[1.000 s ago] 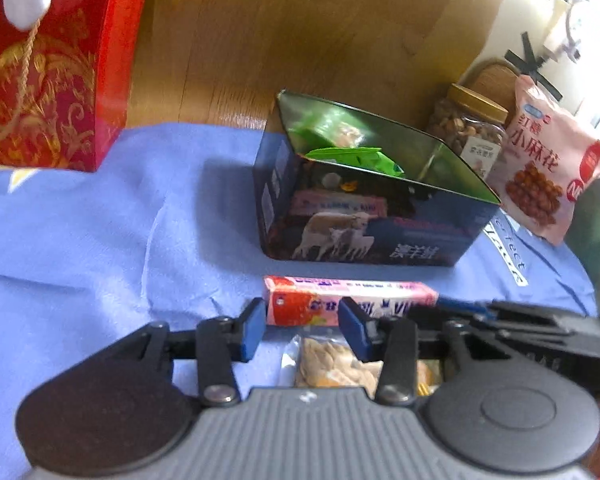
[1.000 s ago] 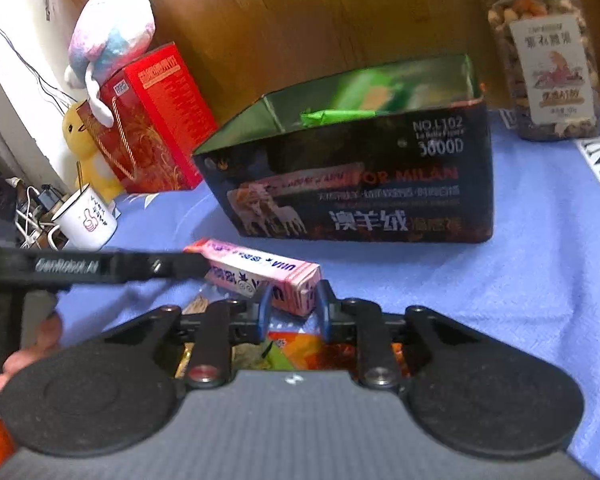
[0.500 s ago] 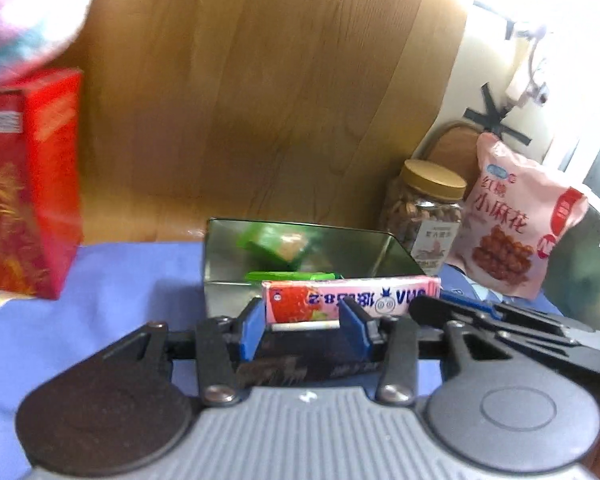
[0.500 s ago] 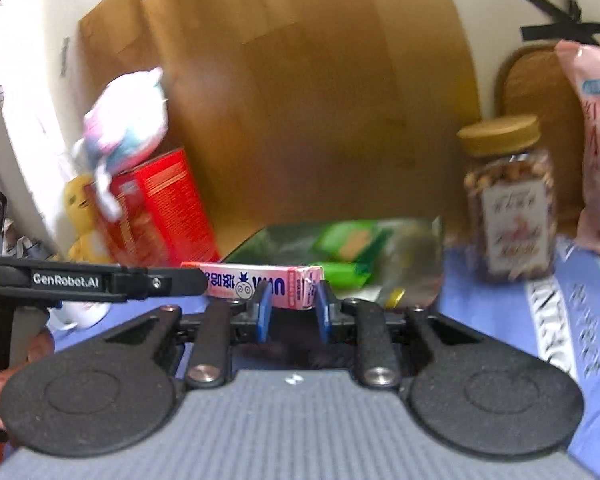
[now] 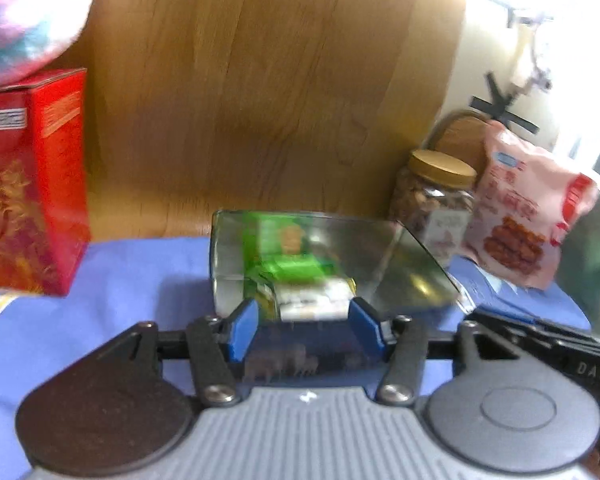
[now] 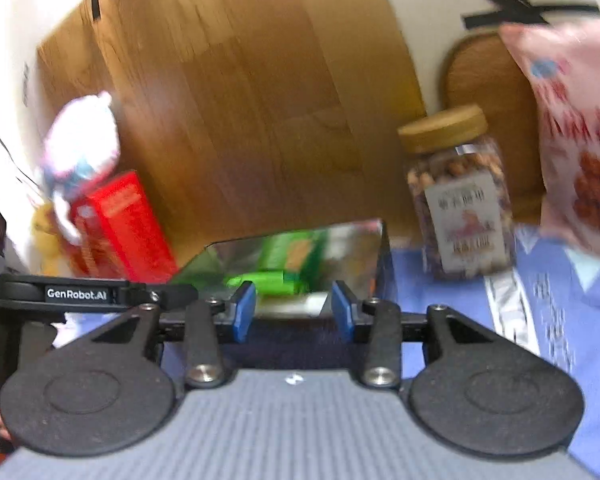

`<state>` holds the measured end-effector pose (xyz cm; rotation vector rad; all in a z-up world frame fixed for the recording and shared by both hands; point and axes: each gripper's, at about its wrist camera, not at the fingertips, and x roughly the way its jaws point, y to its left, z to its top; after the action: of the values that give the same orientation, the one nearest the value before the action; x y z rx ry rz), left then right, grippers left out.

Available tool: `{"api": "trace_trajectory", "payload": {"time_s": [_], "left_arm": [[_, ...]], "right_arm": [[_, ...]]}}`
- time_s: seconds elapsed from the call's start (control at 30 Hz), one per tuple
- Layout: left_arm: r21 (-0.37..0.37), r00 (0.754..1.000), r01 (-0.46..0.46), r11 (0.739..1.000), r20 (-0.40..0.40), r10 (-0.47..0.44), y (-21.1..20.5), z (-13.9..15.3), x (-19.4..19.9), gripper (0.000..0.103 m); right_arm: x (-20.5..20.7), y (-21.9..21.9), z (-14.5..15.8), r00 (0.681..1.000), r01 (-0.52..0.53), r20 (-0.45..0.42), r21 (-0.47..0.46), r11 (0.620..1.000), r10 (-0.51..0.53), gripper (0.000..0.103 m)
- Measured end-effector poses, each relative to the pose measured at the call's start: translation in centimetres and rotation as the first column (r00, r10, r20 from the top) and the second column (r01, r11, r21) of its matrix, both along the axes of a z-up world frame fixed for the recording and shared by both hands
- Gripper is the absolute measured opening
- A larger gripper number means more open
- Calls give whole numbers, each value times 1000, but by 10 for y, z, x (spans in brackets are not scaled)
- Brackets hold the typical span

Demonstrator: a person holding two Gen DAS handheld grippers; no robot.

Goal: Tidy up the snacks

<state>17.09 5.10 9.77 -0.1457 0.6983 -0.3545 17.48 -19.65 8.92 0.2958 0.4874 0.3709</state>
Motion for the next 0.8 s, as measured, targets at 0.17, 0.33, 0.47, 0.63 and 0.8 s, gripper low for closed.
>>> {"api": "trace_trajectory", "payload": {"time_s": [0.17,0.33,0.47,0.63,0.8], "left_arm": [[-23,996,59,998,-70,-61,6,-11,-53,52],[-51,977,100,994,-181,-108,-1,-35,-82,52],[-95,965,83,992,-239,-104,-5,-54,-85,47],[-123,967,73,990,-233,-100,-5,-49,-95,32],[-126,978,79,989,-181,-102,-6,-28,-91,32]], "right_arm": [[-59,-17,-25,985,-120,-113,129,984,134,45],[-100,-20,-49,957,-153,-206,238,959,203,45],[-99,-12,-61,946,-129,-256,266,955,199,44],[-100,7,-60,940,-157,-256,258,953,224,26],[-105,14,-42,961,-170,-185,200,965,207,23]]}}
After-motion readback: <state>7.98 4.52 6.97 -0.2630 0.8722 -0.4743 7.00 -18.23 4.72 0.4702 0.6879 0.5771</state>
